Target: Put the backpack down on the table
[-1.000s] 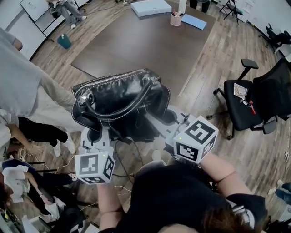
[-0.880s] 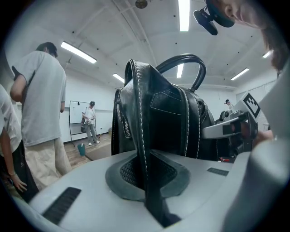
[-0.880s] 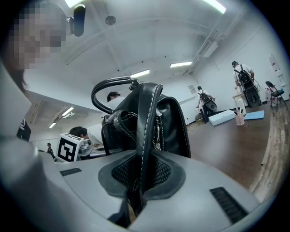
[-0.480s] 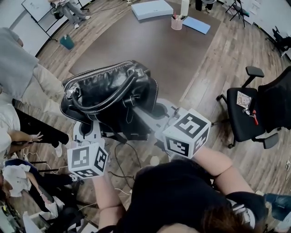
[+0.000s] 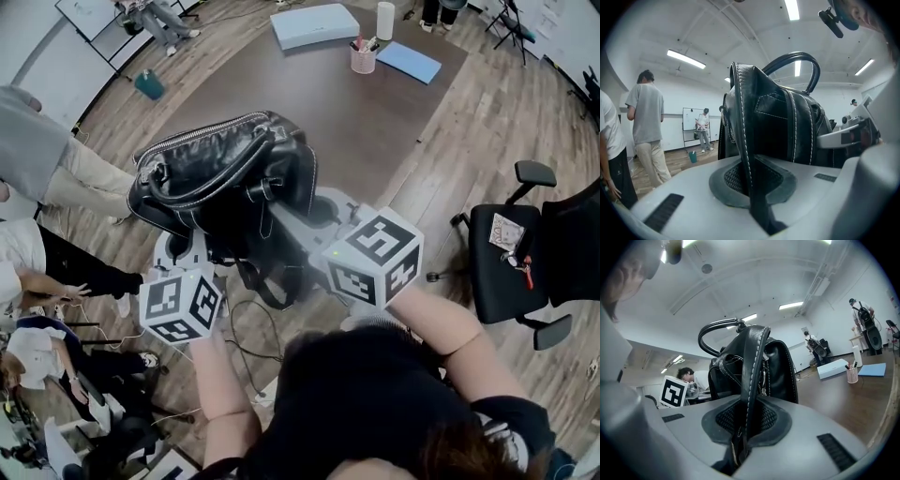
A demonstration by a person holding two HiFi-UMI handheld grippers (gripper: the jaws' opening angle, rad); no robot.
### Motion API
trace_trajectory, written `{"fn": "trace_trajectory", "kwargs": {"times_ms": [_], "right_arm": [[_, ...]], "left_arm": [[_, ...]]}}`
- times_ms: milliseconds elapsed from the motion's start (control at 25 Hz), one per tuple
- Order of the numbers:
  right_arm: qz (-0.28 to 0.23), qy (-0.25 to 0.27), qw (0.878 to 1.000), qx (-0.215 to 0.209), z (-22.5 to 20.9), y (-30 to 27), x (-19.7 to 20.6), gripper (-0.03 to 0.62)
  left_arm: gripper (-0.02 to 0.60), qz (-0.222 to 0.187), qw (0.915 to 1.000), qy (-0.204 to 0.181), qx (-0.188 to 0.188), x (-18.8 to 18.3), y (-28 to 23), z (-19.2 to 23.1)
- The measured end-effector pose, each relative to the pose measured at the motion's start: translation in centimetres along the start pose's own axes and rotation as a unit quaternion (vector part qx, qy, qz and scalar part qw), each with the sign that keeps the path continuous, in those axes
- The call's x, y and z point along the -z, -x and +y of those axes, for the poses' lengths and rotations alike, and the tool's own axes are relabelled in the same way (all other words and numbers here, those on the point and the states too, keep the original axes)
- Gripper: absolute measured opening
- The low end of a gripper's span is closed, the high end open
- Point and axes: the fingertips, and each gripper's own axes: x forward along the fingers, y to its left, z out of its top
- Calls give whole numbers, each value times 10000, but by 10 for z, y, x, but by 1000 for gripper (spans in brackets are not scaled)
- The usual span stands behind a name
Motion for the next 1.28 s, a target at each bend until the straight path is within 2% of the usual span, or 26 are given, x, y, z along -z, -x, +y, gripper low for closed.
{"fn": "trace_trajectory", "kwargs": {"times_ms": [160, 520, 800, 1040, 1280], "right_arm": [[11, -33, 10000, -60, -34, 7, -7, 48], [-135, -119, 9998, 79, -46, 1, -4, 48], [-129, -71, 9991, 395, -85, -10, -12, 48], [-18, -89, 9963, 857, -155, -22, -22, 48], [12, -199, 9920, 1245, -207, -23, -20, 48]], "left_arm": [[38, 45, 9999, 43, -89, -6, -33, -19], [38, -49, 9999, 99, 1, -11, -63, -18], [38, -47, 9994, 120, 312, -16, -114, -23], [38, 107, 9974, 149, 696, -18, -187, -38], [38, 263, 9944, 124, 1013, -10, -241, -57]]}}
